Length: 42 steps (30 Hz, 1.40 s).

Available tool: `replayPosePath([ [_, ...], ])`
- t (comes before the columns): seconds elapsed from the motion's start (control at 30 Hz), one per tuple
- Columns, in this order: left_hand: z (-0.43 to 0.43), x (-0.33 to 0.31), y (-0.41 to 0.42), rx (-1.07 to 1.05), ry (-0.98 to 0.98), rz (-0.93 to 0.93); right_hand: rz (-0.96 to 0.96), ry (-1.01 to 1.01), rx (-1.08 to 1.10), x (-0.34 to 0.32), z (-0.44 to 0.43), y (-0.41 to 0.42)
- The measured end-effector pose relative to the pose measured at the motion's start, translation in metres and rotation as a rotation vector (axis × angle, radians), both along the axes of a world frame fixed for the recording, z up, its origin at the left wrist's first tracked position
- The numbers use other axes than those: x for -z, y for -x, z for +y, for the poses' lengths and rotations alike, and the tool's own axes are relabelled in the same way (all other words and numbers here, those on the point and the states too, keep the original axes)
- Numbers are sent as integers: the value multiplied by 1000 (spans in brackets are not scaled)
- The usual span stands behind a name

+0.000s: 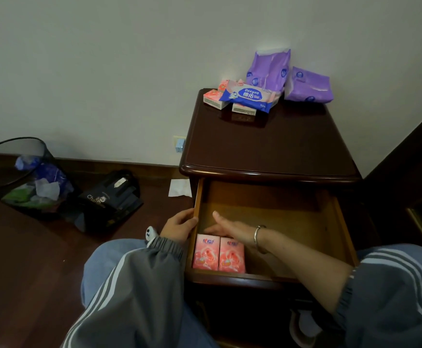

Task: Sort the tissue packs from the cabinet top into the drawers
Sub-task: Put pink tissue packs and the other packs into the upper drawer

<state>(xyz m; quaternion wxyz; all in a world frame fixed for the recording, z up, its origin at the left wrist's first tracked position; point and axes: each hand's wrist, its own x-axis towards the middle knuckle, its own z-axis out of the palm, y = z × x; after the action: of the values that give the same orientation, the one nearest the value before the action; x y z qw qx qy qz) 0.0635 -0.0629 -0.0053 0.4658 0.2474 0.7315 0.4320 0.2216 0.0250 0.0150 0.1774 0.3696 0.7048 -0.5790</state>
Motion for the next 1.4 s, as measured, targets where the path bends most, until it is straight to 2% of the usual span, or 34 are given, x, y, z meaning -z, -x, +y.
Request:
replayPosePath([
  [0.23,0,-1,-1,5,39,25,239,-192,132,-30,13,-46],
  [0.37,2,1,-1,7,49,33,390,-454,260,-58,48,-85],
  [0.47,3,2,-3,-17,52,41,383,-807,399,-63,88,-106],
  [0.57,5,2,-6,-22,56,141,204,-1040,459,-58,134,-118],
  [0.7,12,-11,-5,-154,-29,399,-67,-1113,446,-49,187,-120],
  [0.93,58,-69,13,-174,-311,729,-304,-1113,367,-35,229,-105],
  [1.1,127,-90,22,-44,-380,838,-329,-1132,388,-24,234,-107],
  [1.4,277,-89,23,314,-308,1283,-322,-1180,452,-19,236,-107],
])
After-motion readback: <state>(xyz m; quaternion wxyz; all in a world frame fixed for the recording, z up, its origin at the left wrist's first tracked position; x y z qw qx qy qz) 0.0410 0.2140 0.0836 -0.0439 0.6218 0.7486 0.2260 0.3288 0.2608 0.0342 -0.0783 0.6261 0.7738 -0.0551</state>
